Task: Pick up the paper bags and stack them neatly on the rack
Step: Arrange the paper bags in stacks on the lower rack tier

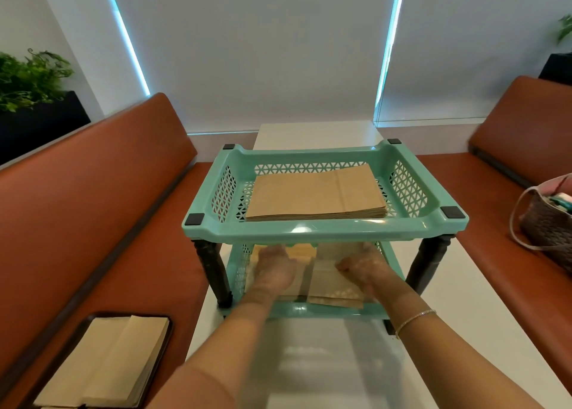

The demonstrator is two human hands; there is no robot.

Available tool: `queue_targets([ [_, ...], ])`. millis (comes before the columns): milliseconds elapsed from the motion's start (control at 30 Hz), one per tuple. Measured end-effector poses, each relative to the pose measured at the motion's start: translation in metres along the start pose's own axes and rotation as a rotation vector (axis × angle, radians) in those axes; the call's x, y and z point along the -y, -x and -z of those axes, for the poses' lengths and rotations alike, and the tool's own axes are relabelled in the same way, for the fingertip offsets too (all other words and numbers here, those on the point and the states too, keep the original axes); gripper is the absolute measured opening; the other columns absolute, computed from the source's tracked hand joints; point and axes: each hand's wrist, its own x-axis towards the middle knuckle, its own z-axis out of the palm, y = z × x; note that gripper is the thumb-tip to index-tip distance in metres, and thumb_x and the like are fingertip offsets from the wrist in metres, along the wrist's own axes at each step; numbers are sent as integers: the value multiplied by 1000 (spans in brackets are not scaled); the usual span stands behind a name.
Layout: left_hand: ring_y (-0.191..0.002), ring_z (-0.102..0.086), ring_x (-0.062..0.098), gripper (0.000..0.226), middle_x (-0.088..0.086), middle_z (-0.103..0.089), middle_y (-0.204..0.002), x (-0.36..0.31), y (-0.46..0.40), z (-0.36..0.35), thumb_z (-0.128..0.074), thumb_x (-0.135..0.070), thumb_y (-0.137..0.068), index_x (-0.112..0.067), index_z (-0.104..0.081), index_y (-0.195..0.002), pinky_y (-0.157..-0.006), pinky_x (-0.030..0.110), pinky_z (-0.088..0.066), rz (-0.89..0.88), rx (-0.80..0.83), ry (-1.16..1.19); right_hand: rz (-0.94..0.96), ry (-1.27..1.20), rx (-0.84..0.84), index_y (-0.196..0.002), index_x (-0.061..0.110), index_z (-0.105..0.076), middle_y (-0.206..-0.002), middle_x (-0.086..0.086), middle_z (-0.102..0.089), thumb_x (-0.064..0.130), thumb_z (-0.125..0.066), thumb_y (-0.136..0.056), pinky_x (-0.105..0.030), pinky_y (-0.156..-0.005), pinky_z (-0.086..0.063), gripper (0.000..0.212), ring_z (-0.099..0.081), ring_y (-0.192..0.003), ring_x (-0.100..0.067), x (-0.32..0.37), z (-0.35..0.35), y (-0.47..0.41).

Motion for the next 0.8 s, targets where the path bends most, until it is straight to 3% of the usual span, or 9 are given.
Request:
queue_targets([
  [100, -134, -27, 27, 69, 8, -35, -144, 12, -9, 7, -64, -26, -83, -16, -31, -143, -113, 39, -27, -115, 126, -400, 19, 54, -41, -123, 8, -43, -115, -16, -55, -7, -64, -79, -45, -92, -50, 51, -54, -99, -31, 0, 8, -4],
  [167, -136, -24, 28, 82, 8, -35, -145, 12, -10, 10, -73, -37, -77, -13, -30, -143, -115, 42, -22, -132, 215, -544, 26, 87, -49, -125, 5, -43, -116, -17, -55, -6, -64, -80, -41, -88, -52, 51, -55, -96, -29, 1, 10, -1],
  [233, -135, -26, 28, 82, 9, -38, -142, 11, -10, 11, -75, -40, -74, -12, -34, -139, -114, 43, -22, -120, 240, -593, 29, 135, -56, -122, 3, -44, -107, -14, -56, -6, -62, -81, -38, -81, -53, 45, -57, -91, -26, 3, 12, 3],
  [300, -132, -30, 30, 82, 10, -40, -140, 11, -14, 12, -79, -41, -70, -13, -38, -135, -112, 42, -25, -104, 214, -610, 42, 217, -63, -123, 2, -43, -108, -14, -56, -5, -61, -83, -37, -84, -53, 44, -58, -97, -28, 4, 14, 4],
  [367, -129, -35, 31, 78, 11, -44, -136, 9, -14, 15, -81, -37, -68, -12, -42, -130, -109, 41, -28, -78, 165, -623, 61, 196, -64, -124, 5, -43, -107, -12, -56, -7, -60, -82, -32, -75, -54, 46, -57, -91, -24, 1, 14, 3],
  [533, -120, -51, 28, 42, 9, -57, -127, 2, -14, 22, -67, -22, -85, -9, -52, -123, -104, 38, -38, 10, 4, -507, 114, 89, -52, -129, 12, -41, -113, -13, -57, -12, -59, -78, -47, -90, -52, 59, -57, -105, -31, -8, 10, -2],
  [633, -139, -28, 28, 45, 8, -33, -150, -5, -4, 35, -41, -24, -100, -13, -34, -143, -114, 35, -19, 9, -149, -162, 91, 30, -54, -128, 18, -38, -102, -7, -55, -11, -59, -79, -40, -84, -54, 61, -56, -99, -26, -10, 7, -4],
  [733, -144, -16, 23, 48, 3, -19, -156, -3, -1, 41, -34, -28, -103, -13, -25, -147, -114, 29, -12, -45, -42, 2, 81, 36, -84, -125, 18, -40, -100, -5, -54, -9, -59, -79, -35, -83, -53, 56, -54, -98, -24, -9, 3, -4],
  [800, -144, -17, 25, 49, 8, -20, -156, 1, 7, 45, -36, -25, -102, -9, -25, -147, -114, 27, -14, -59, 3, 25, 55, 19, -94, -123, 17, -40, -96, -6, -54, -10, -57, -80, -36, -85, -52, 53, -52, -94, -24, -8, 1, -3],
])
